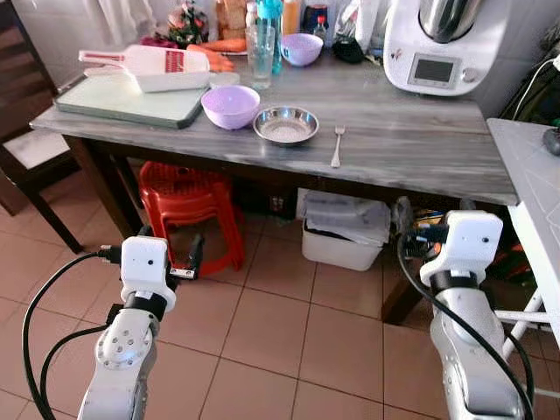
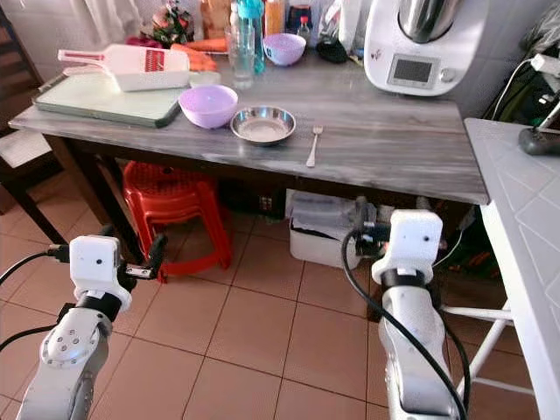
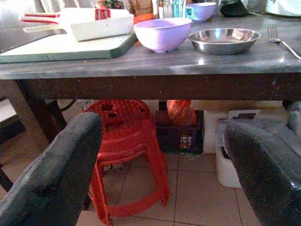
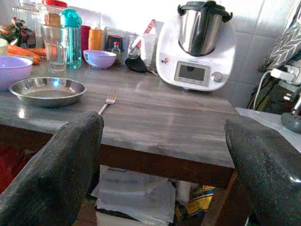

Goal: Setting the table

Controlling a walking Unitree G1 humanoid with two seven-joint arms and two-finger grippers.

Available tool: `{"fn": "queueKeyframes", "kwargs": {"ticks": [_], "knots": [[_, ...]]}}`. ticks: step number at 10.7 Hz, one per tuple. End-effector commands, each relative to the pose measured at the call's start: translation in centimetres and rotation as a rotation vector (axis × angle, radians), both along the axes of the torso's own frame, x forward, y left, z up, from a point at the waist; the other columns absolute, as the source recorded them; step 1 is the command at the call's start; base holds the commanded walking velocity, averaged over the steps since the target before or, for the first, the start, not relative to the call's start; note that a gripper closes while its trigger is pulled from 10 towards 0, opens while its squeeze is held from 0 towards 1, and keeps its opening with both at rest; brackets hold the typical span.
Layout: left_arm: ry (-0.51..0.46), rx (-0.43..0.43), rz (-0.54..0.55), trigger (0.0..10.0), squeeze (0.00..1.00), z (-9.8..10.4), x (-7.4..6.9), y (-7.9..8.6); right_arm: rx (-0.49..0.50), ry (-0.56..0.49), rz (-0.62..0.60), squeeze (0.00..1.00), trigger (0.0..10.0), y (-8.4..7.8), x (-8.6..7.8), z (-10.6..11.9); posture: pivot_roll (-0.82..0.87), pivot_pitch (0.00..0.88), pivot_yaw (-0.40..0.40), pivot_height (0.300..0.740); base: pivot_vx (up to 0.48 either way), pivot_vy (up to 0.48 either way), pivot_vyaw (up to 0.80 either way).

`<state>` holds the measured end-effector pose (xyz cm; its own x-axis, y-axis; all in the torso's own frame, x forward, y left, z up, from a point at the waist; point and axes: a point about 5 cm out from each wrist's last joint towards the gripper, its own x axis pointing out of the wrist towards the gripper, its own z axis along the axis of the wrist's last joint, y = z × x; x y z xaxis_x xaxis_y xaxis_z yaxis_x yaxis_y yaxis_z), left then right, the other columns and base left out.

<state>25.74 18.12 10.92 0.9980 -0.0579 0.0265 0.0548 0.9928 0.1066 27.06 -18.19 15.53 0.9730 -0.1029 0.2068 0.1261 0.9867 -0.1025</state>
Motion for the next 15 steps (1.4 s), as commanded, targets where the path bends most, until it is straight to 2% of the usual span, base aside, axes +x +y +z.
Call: {"fn": "queueKeyframes", "kwargs": {"ticks": [1,8,15], "knots": [[0.015,-0.007,-0.011,10.0,0.00,-0.17,-0.25,-0.06,0.010,0.018,-0.004,0.00,10.0,-0.14,0.15,-0.42,0.09,0.071,-0.029,0.740,0.000,0.000,0.00],[0.008,-0.022,-0.057,10.0,0.00,0.26,-0.11,-0.90,0.006,0.020,-0.018,0.00,10.0,-0.56,0.11,-0.44,0.09,0.069,-0.027,0.740,0.000,0.000,0.00],[0.012,-0.028,-0.061,10.0,0.00,0.23,0.10,-0.97,0.006,0.012,-0.015,0.00,10.0,-0.39,0.08,-0.34,0.09,0.061,-0.025,0.740,0.000,-0.296,0.00]]}}
